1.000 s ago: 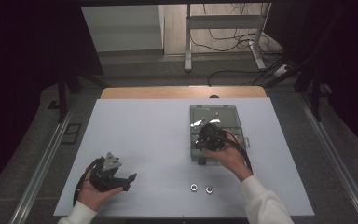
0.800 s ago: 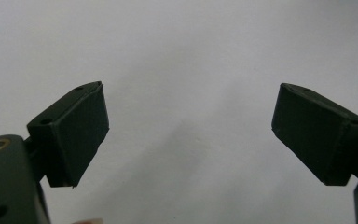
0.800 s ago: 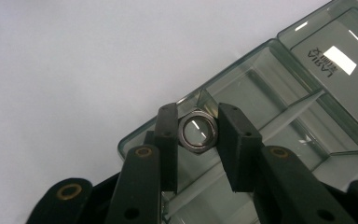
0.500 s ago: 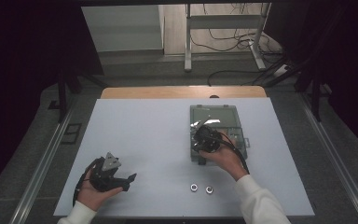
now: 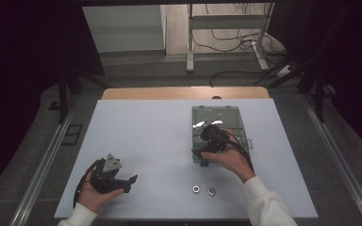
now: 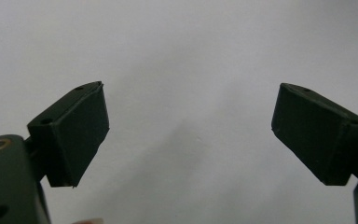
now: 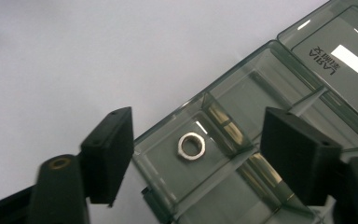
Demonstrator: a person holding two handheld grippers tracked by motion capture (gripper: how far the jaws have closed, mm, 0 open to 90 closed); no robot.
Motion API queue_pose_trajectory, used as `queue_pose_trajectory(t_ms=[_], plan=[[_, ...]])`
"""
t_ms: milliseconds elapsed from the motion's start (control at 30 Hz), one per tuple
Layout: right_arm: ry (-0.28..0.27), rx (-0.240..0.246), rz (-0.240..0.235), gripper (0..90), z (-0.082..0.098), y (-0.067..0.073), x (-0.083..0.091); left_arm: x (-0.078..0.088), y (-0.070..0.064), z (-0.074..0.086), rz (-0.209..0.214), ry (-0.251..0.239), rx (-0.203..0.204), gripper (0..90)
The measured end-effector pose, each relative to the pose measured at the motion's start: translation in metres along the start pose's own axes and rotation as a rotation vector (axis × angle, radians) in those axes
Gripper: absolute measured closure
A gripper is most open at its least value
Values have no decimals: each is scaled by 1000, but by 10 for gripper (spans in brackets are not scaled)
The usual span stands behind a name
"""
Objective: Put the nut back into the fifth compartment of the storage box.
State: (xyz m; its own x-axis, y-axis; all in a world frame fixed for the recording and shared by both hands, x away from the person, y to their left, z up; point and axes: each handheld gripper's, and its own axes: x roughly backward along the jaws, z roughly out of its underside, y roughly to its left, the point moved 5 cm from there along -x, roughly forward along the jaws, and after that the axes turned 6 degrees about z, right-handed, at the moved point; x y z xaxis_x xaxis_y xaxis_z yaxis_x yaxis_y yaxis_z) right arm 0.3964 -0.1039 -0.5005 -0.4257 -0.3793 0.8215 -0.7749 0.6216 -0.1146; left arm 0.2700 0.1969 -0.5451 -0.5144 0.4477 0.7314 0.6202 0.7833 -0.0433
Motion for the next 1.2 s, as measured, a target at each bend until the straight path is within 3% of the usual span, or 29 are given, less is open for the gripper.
queue_pose_trajectory(t_ms=[533,933,1200], plan=[[-67,3,-32,151,33,17,46,1,-1,-1,2,3,-9,115],[-62,-9,-33,148,62,22,58,0,-1,-1,1,0,-6,115],[-49,39,-63,150,60,39,55,0,-3,-2,0,3,-14,115]])
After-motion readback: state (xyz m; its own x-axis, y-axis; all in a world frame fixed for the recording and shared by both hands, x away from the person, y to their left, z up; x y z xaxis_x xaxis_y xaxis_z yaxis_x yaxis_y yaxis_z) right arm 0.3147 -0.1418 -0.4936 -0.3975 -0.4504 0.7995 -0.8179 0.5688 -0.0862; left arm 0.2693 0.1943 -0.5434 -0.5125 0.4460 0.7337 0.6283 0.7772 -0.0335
